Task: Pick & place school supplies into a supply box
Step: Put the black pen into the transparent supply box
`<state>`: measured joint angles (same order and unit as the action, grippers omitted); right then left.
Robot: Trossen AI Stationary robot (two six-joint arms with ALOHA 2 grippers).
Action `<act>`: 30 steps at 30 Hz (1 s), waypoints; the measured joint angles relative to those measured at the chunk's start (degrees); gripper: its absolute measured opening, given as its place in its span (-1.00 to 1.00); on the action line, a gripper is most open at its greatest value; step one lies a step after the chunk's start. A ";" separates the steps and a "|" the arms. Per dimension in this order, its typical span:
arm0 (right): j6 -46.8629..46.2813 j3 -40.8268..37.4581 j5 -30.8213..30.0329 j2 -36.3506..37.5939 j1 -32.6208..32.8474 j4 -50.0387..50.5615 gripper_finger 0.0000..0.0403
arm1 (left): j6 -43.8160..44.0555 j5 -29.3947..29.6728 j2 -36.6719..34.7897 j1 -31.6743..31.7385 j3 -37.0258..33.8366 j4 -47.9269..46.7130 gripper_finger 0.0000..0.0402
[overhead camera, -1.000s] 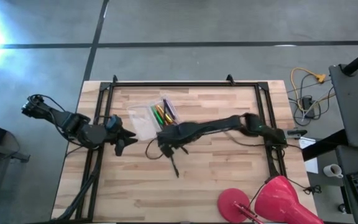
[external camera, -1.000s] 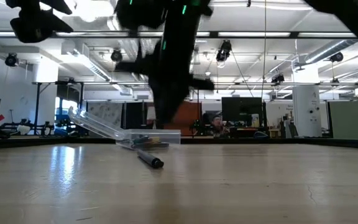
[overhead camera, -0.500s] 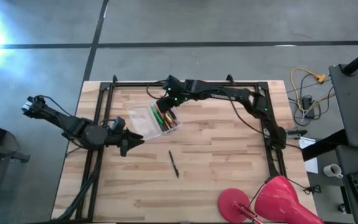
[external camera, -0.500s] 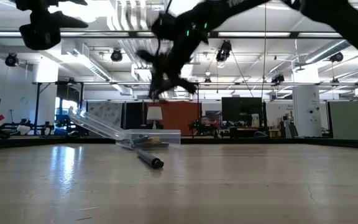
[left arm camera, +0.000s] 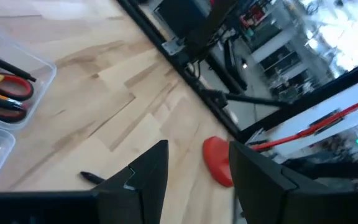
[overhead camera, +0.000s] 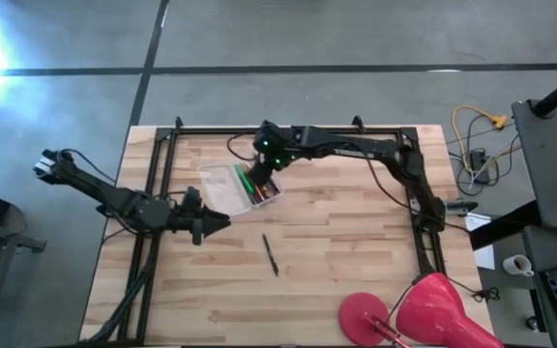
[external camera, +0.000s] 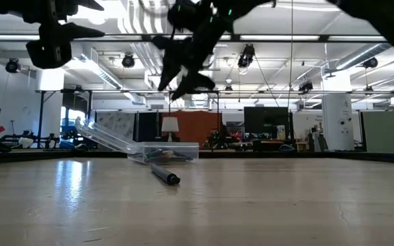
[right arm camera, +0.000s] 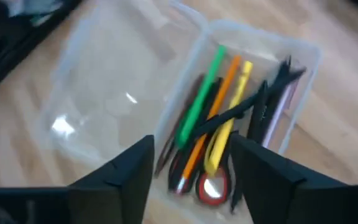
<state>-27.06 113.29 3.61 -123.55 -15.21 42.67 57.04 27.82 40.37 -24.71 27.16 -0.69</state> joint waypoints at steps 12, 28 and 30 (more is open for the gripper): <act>12.28 -0.58 -19.11 12.86 12.66 15.28 0.34 | -31.66 -9.96 16.85 0.33 2.76 2.29 -0.24; -10.24 -9.59 -24.51 22.08 21.15 30.00 0.43 | -81.81 -38.48 43.15 17.94 28.51 -19.31 -0.24; -10.85 -9.71 -24.82 22.10 21.62 30.97 0.43 | -87.49 -38.67 47.64 17.21 32.18 -22.92 -0.24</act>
<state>-37.91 103.58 -21.21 -101.45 6.41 73.63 -30.44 -10.85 88.02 -7.50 59.34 -23.61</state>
